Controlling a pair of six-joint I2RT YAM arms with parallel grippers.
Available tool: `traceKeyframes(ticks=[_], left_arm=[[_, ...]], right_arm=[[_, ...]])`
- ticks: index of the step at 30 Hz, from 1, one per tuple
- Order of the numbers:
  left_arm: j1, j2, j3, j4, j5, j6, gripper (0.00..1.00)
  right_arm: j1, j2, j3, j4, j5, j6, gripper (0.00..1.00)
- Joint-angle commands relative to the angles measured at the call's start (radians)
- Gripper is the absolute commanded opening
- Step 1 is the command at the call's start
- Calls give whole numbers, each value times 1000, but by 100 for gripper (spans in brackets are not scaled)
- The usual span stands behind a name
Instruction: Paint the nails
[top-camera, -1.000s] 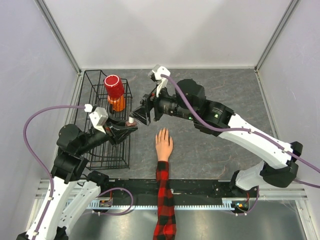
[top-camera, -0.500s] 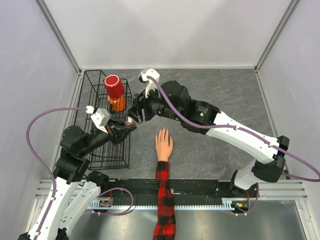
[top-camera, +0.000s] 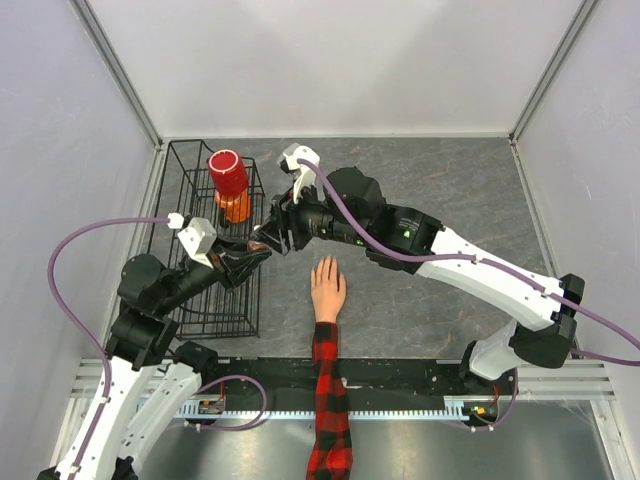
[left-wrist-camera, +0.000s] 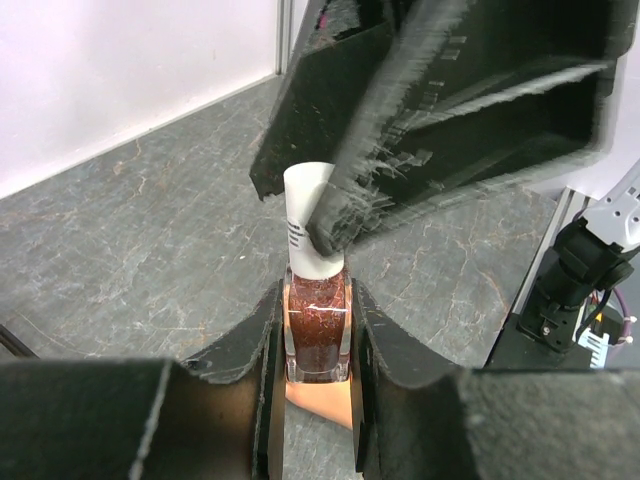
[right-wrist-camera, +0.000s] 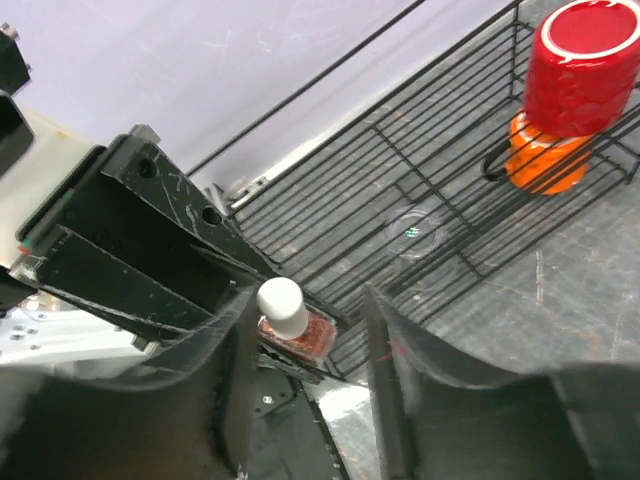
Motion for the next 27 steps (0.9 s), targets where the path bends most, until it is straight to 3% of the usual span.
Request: traceKeyframes(ticks=[1,8,12,13,14,15,17,19,20,22,23,24,25,26,27], left_arm=[[4,-20,13,51,20,-5,2],[4,-26,33,48,109,-35,2],[4,-5,31,140,369,-138,2],[4,6,27,196,555,-182,2],[4,35,3,361,648,-251,2],[2,49,-13,489,776,-420,2],[4,61,-25,627,813,-514,2],[4,53,17,448,746,-337,2],[4,52,74,240,704,-248,2],[4,55,97,141,598,-136,2],[4,58,113,104,562,-111,2],[4,56,110,88,502,-103,2],[4,58,108,82,476,-94,2],[4,56,102,79,445,-91,2],[2,55,100,53,367,-65,2]], right_arm=[[5,8,6,58,-20,14,44],[-8,2,-5,62,-167,-49,0],[-47,-70,-168,204,-623,-190,0],[-53,-80,-207,250,-911,-211,0],[-67,-84,-244,306,-1016,-193,0],[-73,-83,-290,406,-1093,-166,0],[-81,-75,-301,427,-1175,-170,0],[-88,-86,-316,427,-1163,-179,0],[-99,-92,-327,426,-1123,-178,0],[-114,-110,-330,423,-1080,-163,0],[-117,-118,-332,417,-1017,-153,2],[-121,-135,-332,414,-973,-138,11],[-124,-142,-333,403,-925,-135,26],[-124,-150,-329,362,-796,-138,53],[-124,-168,-326,329,-728,-152,62]])
